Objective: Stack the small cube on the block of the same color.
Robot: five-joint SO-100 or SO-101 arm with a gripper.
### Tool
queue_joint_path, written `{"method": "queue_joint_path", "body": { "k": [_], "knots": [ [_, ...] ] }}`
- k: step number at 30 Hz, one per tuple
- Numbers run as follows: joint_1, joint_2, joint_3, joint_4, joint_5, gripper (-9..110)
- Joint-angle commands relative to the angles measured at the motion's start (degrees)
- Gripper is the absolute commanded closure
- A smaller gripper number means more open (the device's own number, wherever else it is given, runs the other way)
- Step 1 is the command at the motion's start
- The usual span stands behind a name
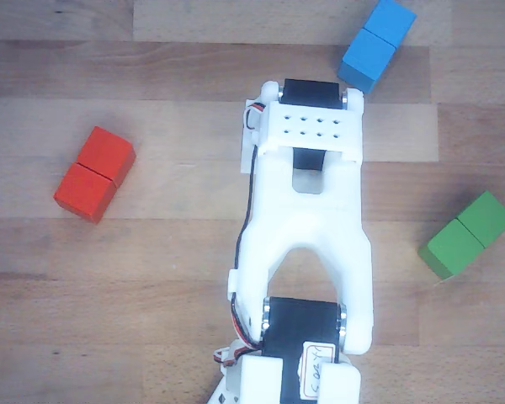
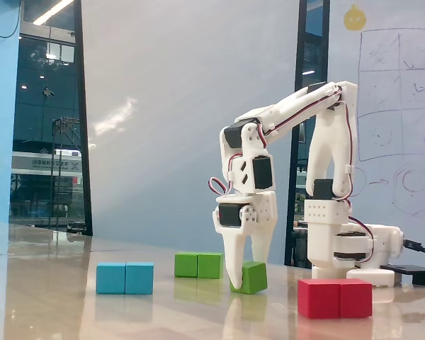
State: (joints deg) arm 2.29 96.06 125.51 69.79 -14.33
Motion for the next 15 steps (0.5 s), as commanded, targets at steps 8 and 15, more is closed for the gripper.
{"method": "queue_joint_path", "body": {
  "k": [8,15],
  "knots": [
    [3.3,5.4,-11.6,2.9,0.4,97],
    [15.6,7.3,-27.9,10.9,-0.3,96]
  ]
}}
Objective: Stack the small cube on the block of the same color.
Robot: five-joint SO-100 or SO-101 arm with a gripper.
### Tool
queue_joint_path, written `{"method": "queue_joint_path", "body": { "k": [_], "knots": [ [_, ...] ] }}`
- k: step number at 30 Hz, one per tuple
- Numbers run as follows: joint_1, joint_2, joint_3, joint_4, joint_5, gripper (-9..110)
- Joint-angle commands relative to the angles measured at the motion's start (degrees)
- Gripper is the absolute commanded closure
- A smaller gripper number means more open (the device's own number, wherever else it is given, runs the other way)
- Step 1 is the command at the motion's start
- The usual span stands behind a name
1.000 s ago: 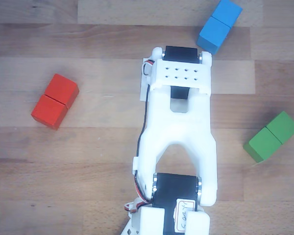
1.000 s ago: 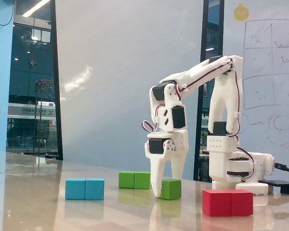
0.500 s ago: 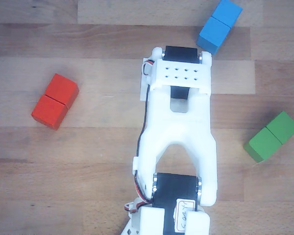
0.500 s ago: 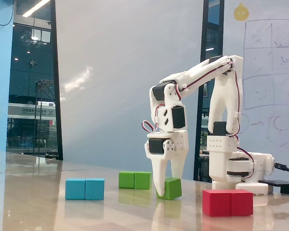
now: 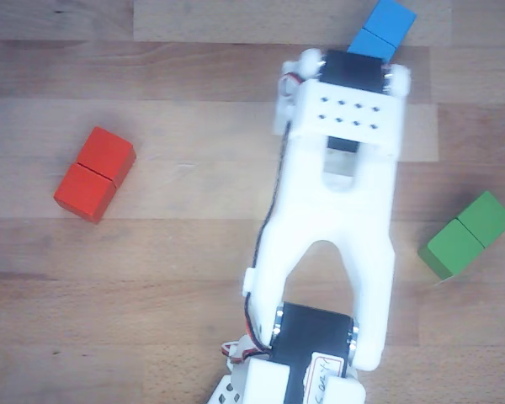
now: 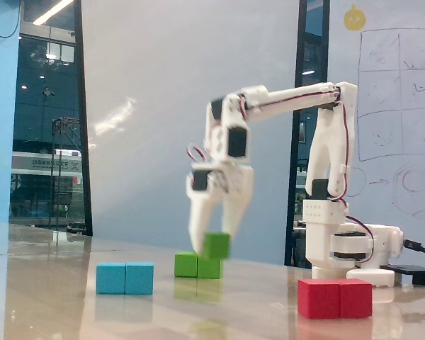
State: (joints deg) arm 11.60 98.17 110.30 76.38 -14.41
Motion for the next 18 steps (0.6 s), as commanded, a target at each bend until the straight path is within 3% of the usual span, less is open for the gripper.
{"method": "queue_joint_path", "body": {
  "k": [1,10,18],
  "knots": [
    [8.1,5.2,-14.9,5.4,-0.2,96],
    [23.6,1.9,-23.5,7.8,-0.2,96],
    [29.6,-2.7,-23.5,7.8,-0.2,96]
  ]
}}
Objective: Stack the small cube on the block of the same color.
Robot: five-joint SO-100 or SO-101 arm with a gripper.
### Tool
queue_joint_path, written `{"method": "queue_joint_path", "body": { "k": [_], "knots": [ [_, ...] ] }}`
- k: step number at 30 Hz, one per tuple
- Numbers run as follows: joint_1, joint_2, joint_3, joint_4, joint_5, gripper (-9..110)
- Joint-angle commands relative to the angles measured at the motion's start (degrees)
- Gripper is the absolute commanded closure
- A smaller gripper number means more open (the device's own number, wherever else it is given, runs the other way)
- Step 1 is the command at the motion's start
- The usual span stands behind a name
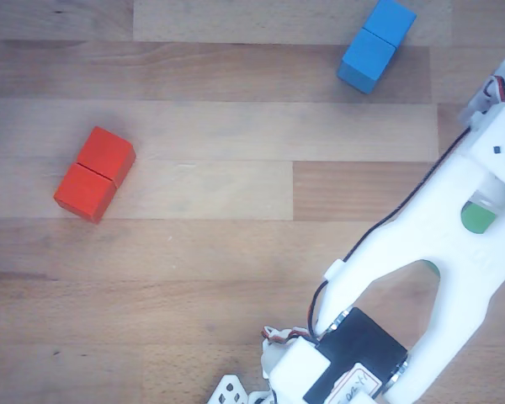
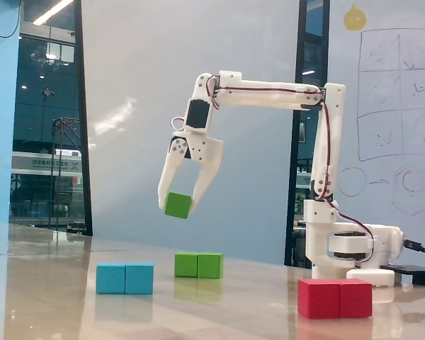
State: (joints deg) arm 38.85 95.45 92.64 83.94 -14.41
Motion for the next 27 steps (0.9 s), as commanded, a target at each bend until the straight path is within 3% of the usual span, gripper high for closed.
{"method": "queue_joint_path", "body": {
  "k": [1,27],
  "knots": [
    [2.6,-0.7,-5.8,0.4,-0.2,96],
    [6.5,-12.2,-5.7,1.2,0.0,96]
  ]
}}
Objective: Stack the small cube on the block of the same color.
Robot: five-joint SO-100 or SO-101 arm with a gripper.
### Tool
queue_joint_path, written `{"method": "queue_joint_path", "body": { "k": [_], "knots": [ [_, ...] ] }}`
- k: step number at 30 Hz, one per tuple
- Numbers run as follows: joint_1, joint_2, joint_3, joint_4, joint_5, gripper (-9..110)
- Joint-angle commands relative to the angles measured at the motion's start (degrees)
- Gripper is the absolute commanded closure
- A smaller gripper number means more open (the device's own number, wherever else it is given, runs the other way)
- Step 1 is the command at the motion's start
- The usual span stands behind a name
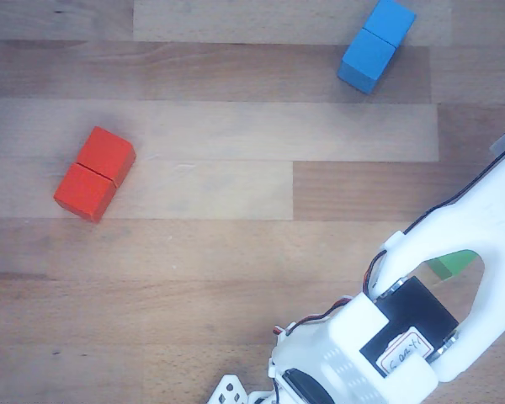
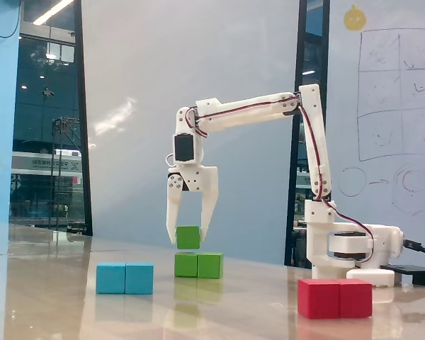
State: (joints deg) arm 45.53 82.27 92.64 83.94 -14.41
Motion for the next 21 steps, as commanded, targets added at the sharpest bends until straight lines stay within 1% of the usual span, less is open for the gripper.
{"method": "queue_joint_path", "body": {
  "k": [1,11,18,21],
  "knots": [
    [-0.2,0.7,-5.7,1.2,0.0,96],
    [-0.2,-1.3,-5.7,1.2,-0.1,95],
    [-0.2,-1.6,-5.7,1.3,-0.1,84],
    [-0.1,-1.8,-5.7,1.3,-0.1,81]
  ]
}}
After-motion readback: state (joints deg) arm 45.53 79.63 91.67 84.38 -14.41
